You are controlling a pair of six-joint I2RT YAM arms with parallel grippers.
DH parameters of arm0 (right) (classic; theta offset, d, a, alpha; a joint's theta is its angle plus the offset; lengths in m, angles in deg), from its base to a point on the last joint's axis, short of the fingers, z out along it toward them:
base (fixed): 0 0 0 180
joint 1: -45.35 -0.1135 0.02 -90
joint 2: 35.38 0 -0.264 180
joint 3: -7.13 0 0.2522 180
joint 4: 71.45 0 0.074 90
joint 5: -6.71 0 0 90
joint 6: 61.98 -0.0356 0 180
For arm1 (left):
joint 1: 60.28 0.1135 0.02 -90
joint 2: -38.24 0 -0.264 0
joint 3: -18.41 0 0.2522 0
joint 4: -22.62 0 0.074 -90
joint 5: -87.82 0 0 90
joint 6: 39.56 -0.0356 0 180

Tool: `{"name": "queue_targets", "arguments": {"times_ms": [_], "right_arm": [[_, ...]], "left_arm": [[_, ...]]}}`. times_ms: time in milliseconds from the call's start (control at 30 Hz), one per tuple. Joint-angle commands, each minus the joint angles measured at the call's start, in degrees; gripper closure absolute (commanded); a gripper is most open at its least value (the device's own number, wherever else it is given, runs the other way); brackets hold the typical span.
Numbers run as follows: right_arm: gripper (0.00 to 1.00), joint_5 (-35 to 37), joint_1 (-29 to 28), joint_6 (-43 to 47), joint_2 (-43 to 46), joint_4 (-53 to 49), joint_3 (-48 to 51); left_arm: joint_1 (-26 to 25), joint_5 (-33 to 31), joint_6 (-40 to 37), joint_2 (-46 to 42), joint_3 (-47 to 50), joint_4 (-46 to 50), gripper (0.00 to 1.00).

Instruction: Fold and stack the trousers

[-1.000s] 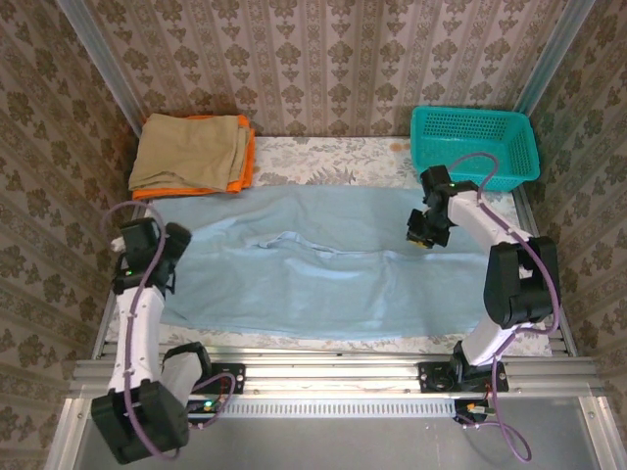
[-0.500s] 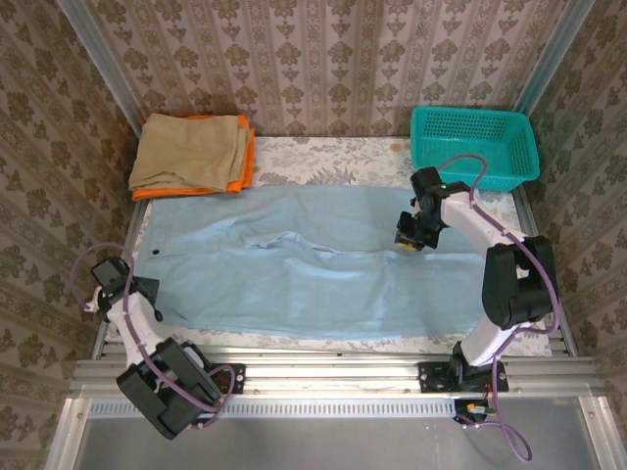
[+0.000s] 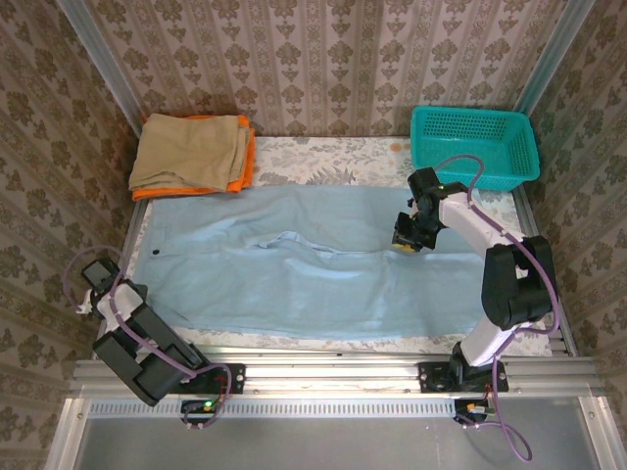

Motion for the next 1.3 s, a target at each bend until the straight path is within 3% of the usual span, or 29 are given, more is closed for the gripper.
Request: {"name": "queue_targets", "arguments": {"times_ms": [0, 100, 267, 367, 467, 567, 633, 767, 833, 1033, 1133, 1267], "right_arm": [[0.79, -0.81, -0.03, 0.33, 2.55, -0.54, 0.9], [0.79, -0.55, 0.15, 0.37, 3.08, -0.8, 0.94], [0.78, -1.04, 0.26, 0.51, 3.35, -1.22, 0.6], [0.79, -1.24, 0.22, 0.37, 3.92, -1.26, 0.59], [0.78, -0.98, 0.33, 0.37, 4.69, -1.41, 0.81], [0.78, -0.76, 0.48, 0.11, 5.18, -1.51, 1.19], [0.78, -0.44, 0.61, -0.12, 5.5, -1.91, 1.42], [0.77, 1.71, 1.9, -2.51, 7.42, -4.93, 3.02], [0.72, 1.02, 5.45, -5.36, 10.81, -5.52, 6.61], [0.65, -4.92, 27.55, -11.03, 25.44, -7.76, 20.51], [0.63, 0.19, 33.92, -9.94, 28.61, -11.84, 22.58], [0.64, 0.67, 39.76, -8.62, 29.85, -14.28, 24.49]], "left_arm": [[0.72, -0.1, -1.54, 0.71, 0.35, -3.22, 0.46], [0.61, 0.19, -1.48, 1.22, 0.87, -2.58, 0.49], [0.89, 0.22, -0.08, 0.92, 2.21, -3.25, 0.33], [1.54, 1.57, 0.14, 3.3, 2.23, -5.4, 0.33], [2.86, 4.87, 0.16, 6.73, 1.86, -7.41, 0.43], [3.12, 5.63, 0.32, 8.24, 2.53, -9.23, 0.63], [3.11, 6.23, 0.39, 7.71, 3.11, -9.76, 0.78], [2.73, 7.95, 0.55, 3.46, 3.36, -8.48, 0.93], [1.84, 7.96, 0.99, 0.97, 3.37, -7.9, 0.96], [-2.27, 9.73, 3.8, -0.8, 2.52, -9.16, 1.0], [-4.64, 10.4, 4.84, -0.71, 1.42, -9.29, 1.0], [-5.27, 12.47, 4.94, -1.15, -0.39, -8.92, 1.0]]}}
